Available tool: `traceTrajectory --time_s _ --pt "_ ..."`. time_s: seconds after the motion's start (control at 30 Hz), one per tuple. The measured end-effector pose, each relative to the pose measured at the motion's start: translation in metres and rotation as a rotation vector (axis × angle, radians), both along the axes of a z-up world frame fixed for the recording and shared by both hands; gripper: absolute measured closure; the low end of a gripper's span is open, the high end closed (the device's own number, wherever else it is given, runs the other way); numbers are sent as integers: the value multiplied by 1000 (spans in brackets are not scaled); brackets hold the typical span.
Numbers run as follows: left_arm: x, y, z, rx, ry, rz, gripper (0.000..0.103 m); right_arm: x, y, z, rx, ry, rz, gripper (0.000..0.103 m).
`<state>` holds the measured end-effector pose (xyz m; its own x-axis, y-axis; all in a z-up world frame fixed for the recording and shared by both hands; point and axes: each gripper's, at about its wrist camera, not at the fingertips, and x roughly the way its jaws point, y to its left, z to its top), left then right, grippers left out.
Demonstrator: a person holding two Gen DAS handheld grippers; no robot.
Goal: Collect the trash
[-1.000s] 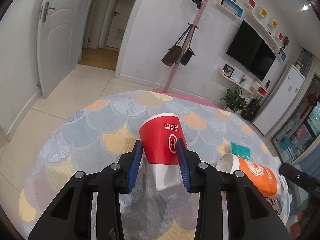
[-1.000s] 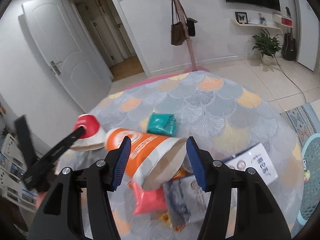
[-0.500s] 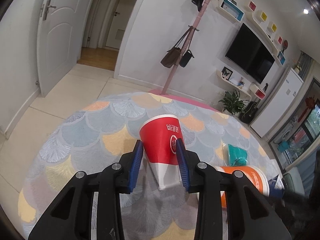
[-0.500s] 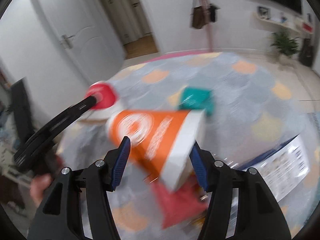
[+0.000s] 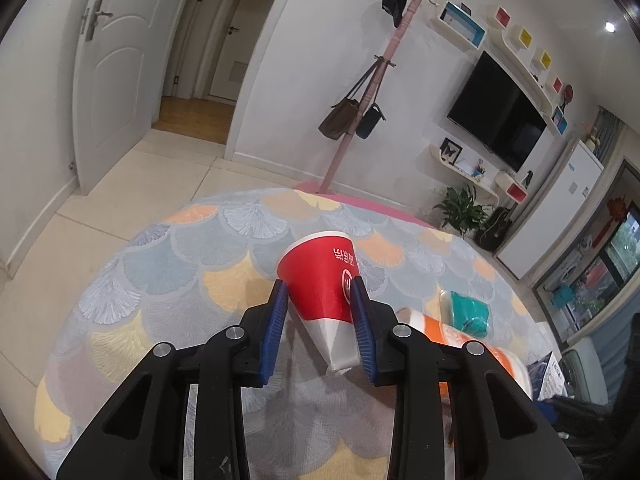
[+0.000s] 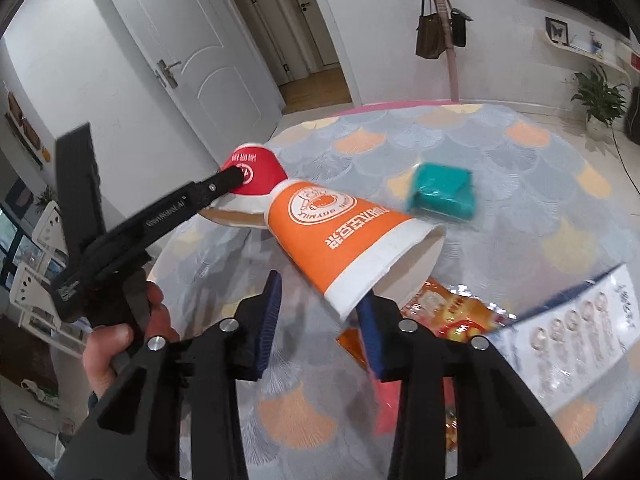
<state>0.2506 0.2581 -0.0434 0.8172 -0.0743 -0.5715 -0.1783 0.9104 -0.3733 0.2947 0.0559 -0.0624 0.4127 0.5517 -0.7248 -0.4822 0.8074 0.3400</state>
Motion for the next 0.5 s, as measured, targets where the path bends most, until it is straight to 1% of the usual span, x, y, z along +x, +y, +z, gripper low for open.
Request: traceTrajectory --time_s 0.03,0.07,0.13,0.2,0.23,0.37,0.43,0.5 --pt "0 1 0 -1 -2 1 72 1 2 -2 2 6 6 78" --pt "0 2 1 -2 -3 1 73 1 5 -5 8 13 17 84" --pt "-1 3 0 -7 -5 1 73 -1 5 -6 19 11 26 86" --pt "-1 2 0 -4 -8 -1 73 -5 5 -2 35 -12 38 93" --pt "-1 2 1 1 -12 -3 73 -10 3 3 42 -40 43 95" --pt "-4 -2 6 1 -40 -26 75 -21 -3 23 55 -139 30 96" --pt "-6 -6 10 -6 -60 -47 76 -24 -9 29 52 -160 12 96" --pt "-9 -13 15 3 -74 -72 76 -28 -17 34 64 -173 3 96"
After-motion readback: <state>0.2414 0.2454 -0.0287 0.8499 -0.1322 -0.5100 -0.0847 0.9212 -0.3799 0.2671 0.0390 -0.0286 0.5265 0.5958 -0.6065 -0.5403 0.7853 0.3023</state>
